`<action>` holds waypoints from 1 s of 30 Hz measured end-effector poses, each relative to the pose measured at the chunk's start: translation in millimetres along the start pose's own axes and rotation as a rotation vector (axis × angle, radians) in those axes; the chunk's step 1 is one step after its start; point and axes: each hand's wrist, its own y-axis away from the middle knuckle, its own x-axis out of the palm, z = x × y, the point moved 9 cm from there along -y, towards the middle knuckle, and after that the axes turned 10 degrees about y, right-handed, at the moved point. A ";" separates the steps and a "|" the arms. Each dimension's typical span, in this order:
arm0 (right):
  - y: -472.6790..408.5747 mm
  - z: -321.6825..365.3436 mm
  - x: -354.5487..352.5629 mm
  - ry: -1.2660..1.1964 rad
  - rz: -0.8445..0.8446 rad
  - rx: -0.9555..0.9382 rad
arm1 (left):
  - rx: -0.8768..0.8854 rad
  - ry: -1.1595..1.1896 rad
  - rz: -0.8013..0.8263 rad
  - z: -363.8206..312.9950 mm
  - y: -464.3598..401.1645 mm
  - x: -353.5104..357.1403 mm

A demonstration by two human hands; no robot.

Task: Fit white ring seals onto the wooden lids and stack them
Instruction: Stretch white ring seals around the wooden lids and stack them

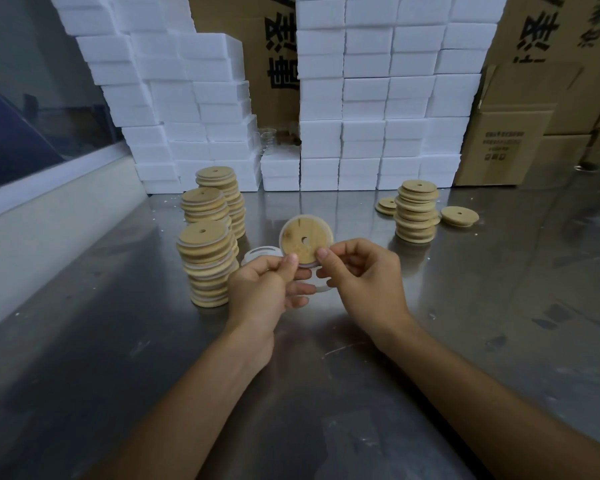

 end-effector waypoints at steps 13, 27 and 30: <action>-0.5 7.7 0.2 -0.044 0.052 -0.012 | 0.527 -0.308 0.027 -56.4 13.0 5.5; 0.6 -7.2 2.7 0.057 0.064 0.056 | 0.493 -0.029 -0.456 -75.7 1.8 -56.4; 1.0 -5.9 2.4 0.064 0.065 0.052 | 0.465 -0.023 -0.479 -74.1 -0.8 -60.6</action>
